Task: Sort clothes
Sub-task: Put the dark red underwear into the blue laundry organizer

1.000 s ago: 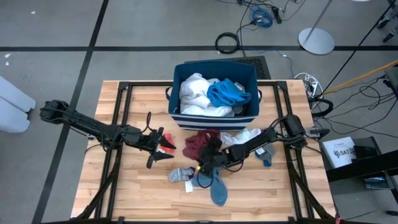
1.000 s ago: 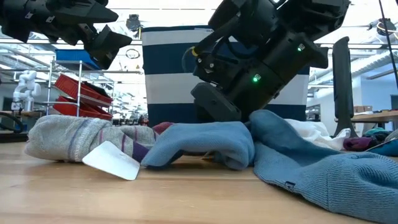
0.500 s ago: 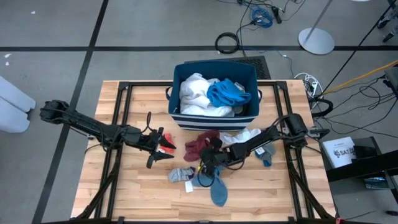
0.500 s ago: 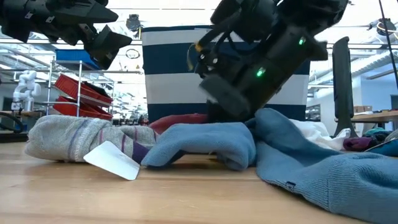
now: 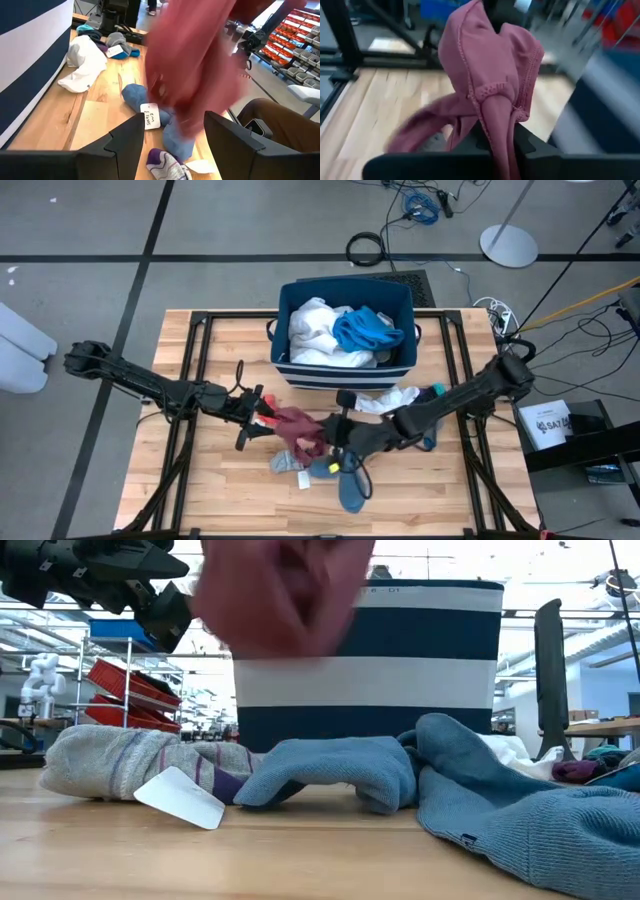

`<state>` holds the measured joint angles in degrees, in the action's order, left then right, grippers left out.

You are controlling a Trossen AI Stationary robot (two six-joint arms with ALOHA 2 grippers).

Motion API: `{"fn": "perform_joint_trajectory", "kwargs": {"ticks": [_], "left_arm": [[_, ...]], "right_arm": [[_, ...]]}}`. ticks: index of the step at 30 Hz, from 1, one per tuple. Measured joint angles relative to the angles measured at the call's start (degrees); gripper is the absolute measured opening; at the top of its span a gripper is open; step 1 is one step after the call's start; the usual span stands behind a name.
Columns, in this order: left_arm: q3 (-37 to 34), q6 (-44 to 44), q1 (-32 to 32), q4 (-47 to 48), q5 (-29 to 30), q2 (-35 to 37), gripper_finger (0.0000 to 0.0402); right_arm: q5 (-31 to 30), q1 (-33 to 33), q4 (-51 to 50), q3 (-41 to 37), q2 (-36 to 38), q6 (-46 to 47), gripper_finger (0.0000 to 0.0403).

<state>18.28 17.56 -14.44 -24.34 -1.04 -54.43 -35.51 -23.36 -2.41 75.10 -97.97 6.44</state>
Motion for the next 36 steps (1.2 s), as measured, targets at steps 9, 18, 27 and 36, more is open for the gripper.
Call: {"fn": "perform_joint_trajectory", "kwargs": {"ticks": [9, 18, 27, 36], "left_arm": [[0.0, 0.1, 0.0, -0.2, 0.0, 0.0, 0.0215], [0.0, 0.1, 0.0, -0.2, 0.0, 0.0, 0.0215], [0.0, 0.1, 0.0, -0.2, 0.0, 0.0, 0.0215], [0.0, 0.1, 0.0, -0.2, 0.0, 0.0, 0.0215]], "right_arm": [[-6.3, -0.1, -0.7, 14.2, 2.8, -21.2, 0.0005], [-6.2, 8.1, -12.4, 28.3, 2.8, -26.2, 0.0005], [4.2, 21.0, -27.0, 35.2, 2.8, -16.6, 0.0004], [8.9, 32.0, -38.1, 35.2, 2.0, -11.0, 0.0004]]}}
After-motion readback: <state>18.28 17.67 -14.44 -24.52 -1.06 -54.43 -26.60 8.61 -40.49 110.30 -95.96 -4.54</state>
